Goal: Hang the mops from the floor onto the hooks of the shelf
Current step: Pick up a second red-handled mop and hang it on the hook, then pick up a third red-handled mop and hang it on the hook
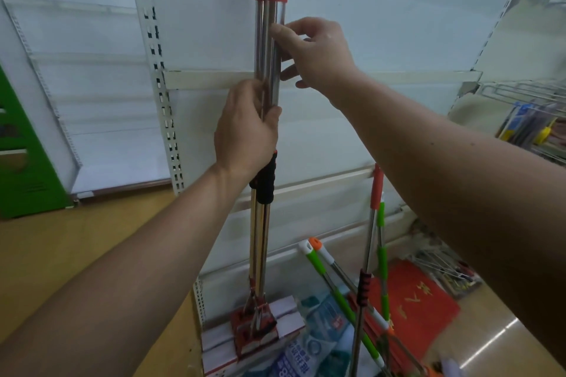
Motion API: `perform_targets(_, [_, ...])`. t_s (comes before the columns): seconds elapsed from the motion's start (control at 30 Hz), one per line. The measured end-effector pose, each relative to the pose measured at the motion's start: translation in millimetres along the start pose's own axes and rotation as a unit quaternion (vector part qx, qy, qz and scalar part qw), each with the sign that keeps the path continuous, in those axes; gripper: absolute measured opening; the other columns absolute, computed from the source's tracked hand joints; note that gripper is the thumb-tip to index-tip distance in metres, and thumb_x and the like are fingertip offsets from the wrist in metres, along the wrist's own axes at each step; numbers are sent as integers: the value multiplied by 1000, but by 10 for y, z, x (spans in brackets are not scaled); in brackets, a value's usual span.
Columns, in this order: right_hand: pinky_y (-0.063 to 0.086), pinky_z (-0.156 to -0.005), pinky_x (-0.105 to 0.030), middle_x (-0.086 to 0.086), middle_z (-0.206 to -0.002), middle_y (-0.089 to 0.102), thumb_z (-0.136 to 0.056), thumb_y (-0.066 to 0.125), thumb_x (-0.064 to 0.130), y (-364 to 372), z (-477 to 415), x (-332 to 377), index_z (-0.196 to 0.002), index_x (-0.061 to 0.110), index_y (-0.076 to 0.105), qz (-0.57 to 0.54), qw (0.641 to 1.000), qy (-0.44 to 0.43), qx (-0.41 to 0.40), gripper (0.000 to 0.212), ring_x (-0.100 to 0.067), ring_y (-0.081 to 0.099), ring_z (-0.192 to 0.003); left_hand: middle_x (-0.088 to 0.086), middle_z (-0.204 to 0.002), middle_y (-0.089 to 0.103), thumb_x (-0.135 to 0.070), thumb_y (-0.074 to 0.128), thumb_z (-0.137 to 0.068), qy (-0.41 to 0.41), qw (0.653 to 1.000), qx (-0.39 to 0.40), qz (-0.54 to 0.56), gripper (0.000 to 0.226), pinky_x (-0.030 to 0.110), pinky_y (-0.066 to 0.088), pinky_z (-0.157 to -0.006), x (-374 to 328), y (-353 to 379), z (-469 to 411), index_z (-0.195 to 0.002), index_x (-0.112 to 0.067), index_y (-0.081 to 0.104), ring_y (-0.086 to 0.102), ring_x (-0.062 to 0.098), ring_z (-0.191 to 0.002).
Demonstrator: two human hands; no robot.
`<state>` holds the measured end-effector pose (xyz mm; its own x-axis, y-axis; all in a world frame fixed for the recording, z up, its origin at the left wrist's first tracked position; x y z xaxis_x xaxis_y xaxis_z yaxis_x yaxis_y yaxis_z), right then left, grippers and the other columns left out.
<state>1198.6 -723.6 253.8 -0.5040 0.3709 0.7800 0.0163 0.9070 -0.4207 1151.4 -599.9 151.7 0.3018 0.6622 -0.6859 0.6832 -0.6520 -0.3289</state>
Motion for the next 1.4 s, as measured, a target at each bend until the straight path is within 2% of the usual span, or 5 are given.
perform_targets(0.33, [63,-76,-48,-3,-89,79,-97,66,39,-112,293,-410,-106,14,73,3,998,46,34,28,-18,79,-68,-3,-90,63,-35,63,-93,-32,999,28,7,18,41,56,-69,-58,283,452,-103,-25,52,61,21,-81])
perform_targets(0.67, [62,-77,-51,-6,-92,79,-97,66,38,-698,623,-1257,-108,13,73,-19,992,115,43,28,-23,79,-75,-5,-93,63,-35,63,-96,-190,967,158,68,16,26,44,-60,-184,1192,962,-103,-21,59,63,15,-83])
perform_targets(1.03, [56,-64,-43,-5,-81,77,-92,69,37,-1407,938,-2903,-88,19,70,-33,969,244,37,18,-23,72,-61,-3,-86,66,-34,68,-88,-271,934,222,70,13,46,59,-84,-150,2553,1646,-83,-27,59,69,27,-87])
perform_targets(1.23, [40,-36,-12,-17,-93,74,-99,65,24,-1539,1089,-3709,-104,8,68,-25,952,304,43,17,-18,61,-58,-9,-80,58,-34,68,-92,-303,917,257,26,18,30,47,-75,73,3206,1959,-97,-16,63,60,20,-84])
perform_targets(1.4, [51,-57,-30,-5,-90,76,-97,66,34,-1502,1141,-4356,-99,13,72,17,942,331,57,21,-21,71,-71,-9,-78,58,-31,65,-94,-336,903,266,6,16,25,44,-63,309,3599,2216,-100,-16,64,57,12,-74])
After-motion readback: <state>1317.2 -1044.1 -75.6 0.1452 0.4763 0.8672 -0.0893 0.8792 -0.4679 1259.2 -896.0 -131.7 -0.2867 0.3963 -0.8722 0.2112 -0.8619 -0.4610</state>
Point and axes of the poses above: each hand's wrist, its own z-axis away from the middle knuckle, its own y-axis out of the palm, x = y × z, the point moved 6 cm from there along -z, towards the middle knuckle
